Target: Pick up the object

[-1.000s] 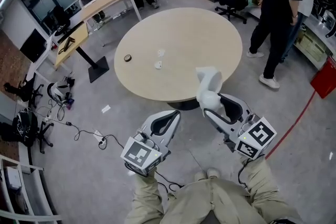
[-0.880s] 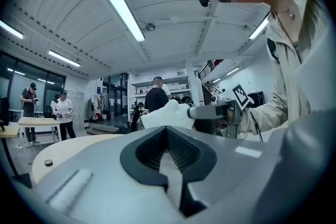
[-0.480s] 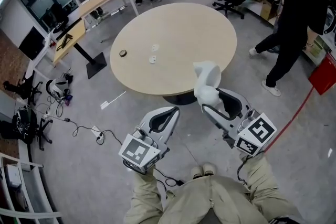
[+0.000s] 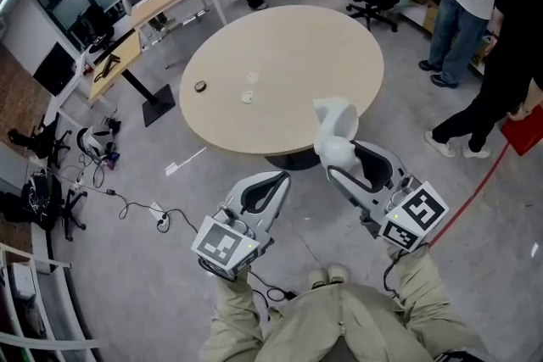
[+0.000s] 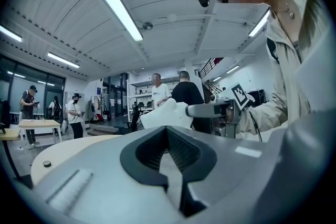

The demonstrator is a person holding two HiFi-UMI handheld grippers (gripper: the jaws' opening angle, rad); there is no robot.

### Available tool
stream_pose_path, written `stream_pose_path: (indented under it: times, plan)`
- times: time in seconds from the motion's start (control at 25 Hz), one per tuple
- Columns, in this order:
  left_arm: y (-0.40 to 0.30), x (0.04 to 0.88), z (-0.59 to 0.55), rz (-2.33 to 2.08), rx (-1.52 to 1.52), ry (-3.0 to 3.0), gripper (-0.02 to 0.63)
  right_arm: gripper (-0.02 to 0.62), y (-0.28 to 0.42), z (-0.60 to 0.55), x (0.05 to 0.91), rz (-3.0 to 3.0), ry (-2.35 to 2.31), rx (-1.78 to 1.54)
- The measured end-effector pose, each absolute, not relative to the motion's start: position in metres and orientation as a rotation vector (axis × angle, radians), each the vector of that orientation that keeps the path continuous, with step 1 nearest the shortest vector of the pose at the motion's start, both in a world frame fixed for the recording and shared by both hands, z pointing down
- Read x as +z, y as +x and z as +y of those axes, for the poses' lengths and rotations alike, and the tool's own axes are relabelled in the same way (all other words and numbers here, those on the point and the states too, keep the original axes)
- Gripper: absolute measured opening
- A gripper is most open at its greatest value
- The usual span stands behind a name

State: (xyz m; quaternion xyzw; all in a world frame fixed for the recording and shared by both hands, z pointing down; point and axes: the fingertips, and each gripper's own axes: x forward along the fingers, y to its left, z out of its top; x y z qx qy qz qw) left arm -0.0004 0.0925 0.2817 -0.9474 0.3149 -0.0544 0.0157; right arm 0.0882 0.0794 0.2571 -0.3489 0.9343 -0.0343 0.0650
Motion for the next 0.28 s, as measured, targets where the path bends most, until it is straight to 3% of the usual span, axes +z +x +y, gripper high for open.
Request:
stream_pose_path:
  times: [0.28]
  plan:
    - [-0.0003,0.2911,0.0899,0.989,-0.18,-2.944,0.006,0.244,0.0892,0.0766,0.2671,2.815,-1.044,-0.111]
